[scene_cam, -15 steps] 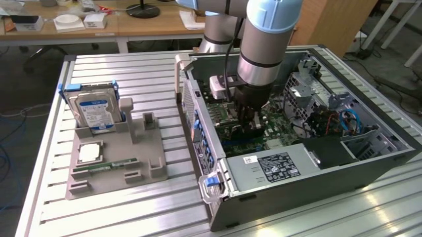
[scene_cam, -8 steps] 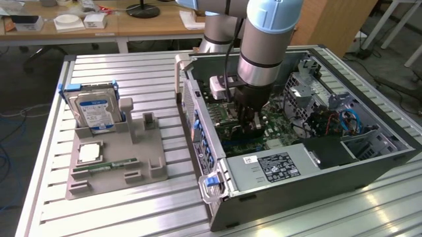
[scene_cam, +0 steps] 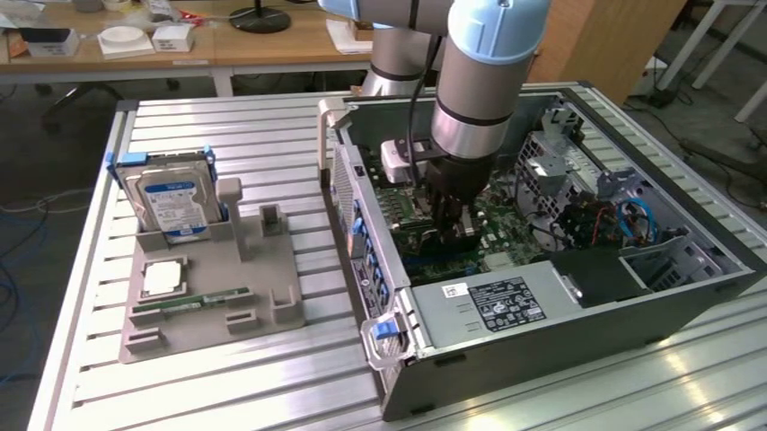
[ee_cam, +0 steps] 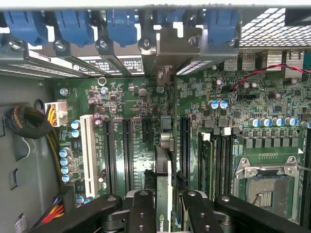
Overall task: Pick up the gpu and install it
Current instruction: 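Insert the gpu into the slot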
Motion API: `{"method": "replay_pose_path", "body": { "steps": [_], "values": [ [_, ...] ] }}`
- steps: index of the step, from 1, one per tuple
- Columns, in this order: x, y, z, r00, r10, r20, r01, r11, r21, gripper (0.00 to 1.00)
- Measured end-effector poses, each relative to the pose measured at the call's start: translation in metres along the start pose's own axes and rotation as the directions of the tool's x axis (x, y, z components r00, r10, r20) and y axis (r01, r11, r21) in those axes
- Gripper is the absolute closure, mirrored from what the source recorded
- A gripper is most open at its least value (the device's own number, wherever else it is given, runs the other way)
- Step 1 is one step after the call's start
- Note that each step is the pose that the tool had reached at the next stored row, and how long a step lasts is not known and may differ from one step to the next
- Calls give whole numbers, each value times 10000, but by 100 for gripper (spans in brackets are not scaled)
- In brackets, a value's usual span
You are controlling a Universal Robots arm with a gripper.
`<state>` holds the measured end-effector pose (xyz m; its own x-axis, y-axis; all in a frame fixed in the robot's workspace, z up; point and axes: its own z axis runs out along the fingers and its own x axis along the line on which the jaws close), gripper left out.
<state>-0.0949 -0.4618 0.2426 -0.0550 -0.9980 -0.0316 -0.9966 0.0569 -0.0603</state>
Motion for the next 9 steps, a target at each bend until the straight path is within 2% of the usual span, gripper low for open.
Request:
{"method": "replay_pose_path", "body": {
  "steps": [9],
  "values": [
    [0, 1, 11, 10000, 0, -1, 0, 10000, -1, 74]
  ]
}}
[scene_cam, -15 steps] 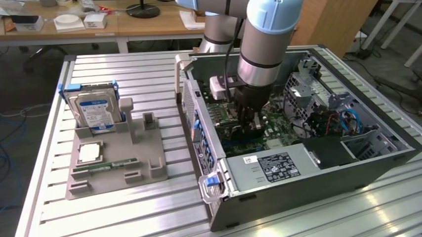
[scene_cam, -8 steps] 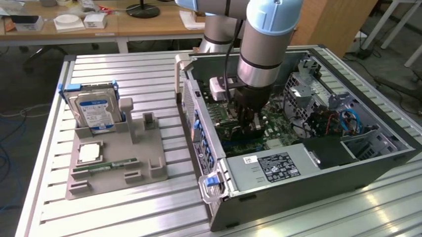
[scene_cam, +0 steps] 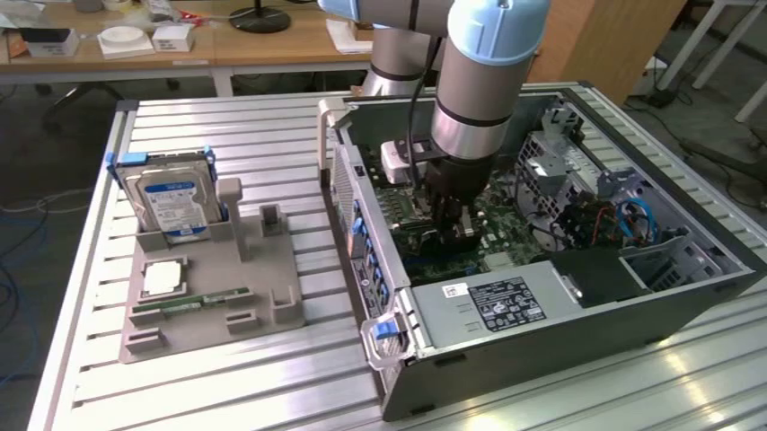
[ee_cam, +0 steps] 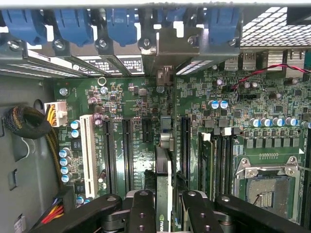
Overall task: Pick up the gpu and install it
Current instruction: 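Insert the gpu into the slot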
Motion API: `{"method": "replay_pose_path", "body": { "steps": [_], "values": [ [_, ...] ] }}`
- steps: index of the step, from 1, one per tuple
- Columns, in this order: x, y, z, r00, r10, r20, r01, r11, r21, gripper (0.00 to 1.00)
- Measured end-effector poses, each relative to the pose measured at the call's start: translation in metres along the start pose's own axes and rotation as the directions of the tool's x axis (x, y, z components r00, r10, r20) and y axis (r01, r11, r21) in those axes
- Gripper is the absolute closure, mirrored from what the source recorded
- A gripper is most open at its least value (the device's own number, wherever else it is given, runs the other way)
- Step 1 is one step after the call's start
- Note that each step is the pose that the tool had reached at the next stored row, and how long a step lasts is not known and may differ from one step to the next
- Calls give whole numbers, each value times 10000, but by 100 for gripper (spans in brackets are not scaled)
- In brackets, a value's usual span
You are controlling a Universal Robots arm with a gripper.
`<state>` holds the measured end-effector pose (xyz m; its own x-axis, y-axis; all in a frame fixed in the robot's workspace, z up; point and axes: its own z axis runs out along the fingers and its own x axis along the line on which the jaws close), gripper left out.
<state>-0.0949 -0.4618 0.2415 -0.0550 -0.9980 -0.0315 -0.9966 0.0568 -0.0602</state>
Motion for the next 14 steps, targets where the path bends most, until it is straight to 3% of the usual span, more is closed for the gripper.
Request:
{"method": "replay_pose_path", "body": {
  "steps": [14],
  "values": [
    [2, 4, 59, 10000, 1, 0, -1, 10000, 0, 74]
  ]
}}
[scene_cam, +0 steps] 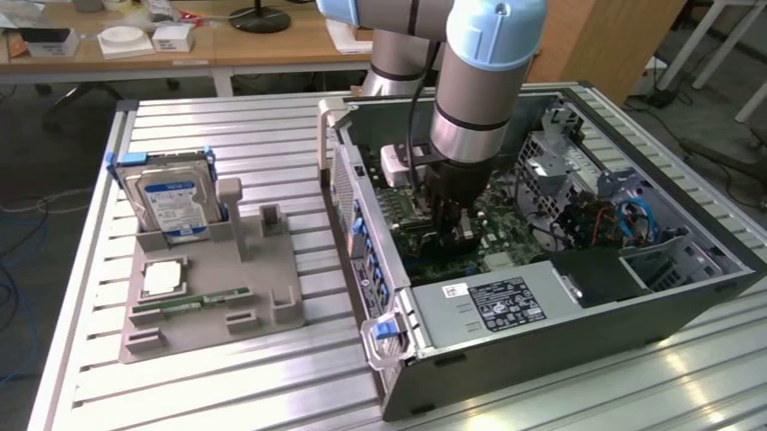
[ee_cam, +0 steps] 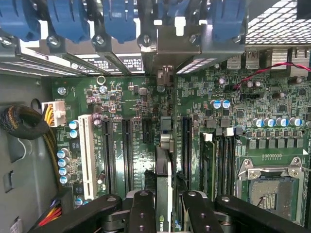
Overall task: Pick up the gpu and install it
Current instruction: 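Insert the gpu into the slot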
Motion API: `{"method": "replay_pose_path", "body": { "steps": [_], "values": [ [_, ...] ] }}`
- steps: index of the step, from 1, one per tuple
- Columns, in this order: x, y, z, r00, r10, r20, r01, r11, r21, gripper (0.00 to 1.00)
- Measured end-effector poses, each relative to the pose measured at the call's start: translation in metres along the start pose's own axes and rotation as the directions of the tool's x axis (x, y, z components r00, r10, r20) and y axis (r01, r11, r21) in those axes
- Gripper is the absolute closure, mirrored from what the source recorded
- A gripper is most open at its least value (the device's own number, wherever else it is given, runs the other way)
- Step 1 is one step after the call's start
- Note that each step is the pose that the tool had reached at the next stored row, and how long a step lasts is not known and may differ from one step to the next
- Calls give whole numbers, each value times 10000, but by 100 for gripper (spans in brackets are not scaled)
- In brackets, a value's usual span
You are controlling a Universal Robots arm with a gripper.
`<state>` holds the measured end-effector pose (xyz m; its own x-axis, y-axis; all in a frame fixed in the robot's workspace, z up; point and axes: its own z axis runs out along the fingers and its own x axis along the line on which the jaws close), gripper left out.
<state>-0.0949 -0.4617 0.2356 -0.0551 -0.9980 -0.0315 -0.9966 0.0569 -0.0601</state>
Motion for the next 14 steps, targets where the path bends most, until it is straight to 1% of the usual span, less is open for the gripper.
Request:
{"method": "replay_pose_path", "body": {
  "steps": [2, 4, 14],
  "values": [
    [0, 0, 0, 10000, 0, 1, 0, 10000, 0, 74],
    [2, 2, 16, 10000, -3, -11, 3, 10000, -4, 74],
    [1, 4, 23, 10000, 0, 1, 0, 10000, 1, 74]
  ]
}}
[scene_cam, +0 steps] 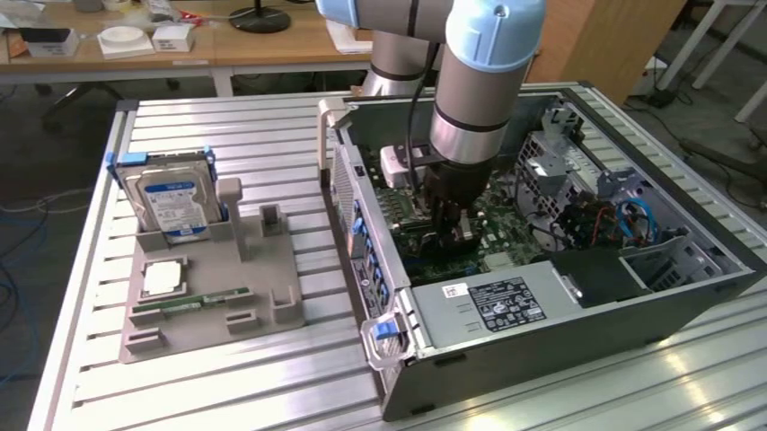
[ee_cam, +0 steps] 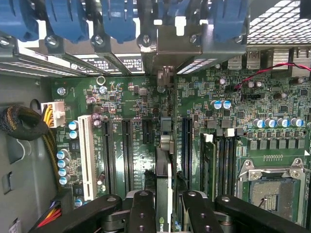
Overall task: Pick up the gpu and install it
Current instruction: 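Insert the gpu into the slot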
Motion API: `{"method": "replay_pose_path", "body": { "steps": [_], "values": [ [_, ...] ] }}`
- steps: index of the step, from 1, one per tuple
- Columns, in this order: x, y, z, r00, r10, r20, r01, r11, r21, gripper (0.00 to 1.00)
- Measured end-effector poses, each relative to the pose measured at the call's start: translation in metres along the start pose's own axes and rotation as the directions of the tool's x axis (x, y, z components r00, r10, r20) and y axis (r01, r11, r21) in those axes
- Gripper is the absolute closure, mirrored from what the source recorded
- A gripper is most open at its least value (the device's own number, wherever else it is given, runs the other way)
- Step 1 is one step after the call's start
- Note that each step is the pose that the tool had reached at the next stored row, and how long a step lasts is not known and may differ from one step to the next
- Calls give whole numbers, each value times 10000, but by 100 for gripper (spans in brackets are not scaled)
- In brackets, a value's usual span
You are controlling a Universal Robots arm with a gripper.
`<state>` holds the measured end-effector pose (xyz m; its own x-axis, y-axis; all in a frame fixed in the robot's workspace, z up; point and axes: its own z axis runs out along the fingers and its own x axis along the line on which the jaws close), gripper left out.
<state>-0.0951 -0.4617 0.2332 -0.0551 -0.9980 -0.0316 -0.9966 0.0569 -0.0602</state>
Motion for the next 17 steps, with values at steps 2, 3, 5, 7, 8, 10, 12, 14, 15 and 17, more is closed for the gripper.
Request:
{"method": "replay_pose_path", "body": {
  "steps": [2, 3, 5, 7, 8, 10, 12, 14, 15, 17],
  "values": [
    [0, 0, 0, 10000, 0, 0, 0, 10000, 1, 74],
    [0, 0, 0, 10000, 0, 0, 0, 10000, 0, 74],
    [0, 0, 0, 10000, 0, -1, 0, 10000, -1, 74],
    [0, 0, 0, 10000, 0, 0, 0, 10000, 0, 74],
    [0, 0, 0, 10000, 0, -1, 0, 10000, 0, 74],
    [0, 0, 0, 10000, 0, 0, 0, 10000, 0, 74],
    [0, 0, 0, 10000, 0, 0, 0, 10000, 0, 74],
    [-2, 1, 11, 10000, 6, 25, -6, 10000, 9, 74],
    [-2, 1, 9, 10000, 5, 19, -5, 10000, 9, 69],
    [0, 0, 0, 10000, 0, 1, 0, 10000, 1, 69]
  ]
}}
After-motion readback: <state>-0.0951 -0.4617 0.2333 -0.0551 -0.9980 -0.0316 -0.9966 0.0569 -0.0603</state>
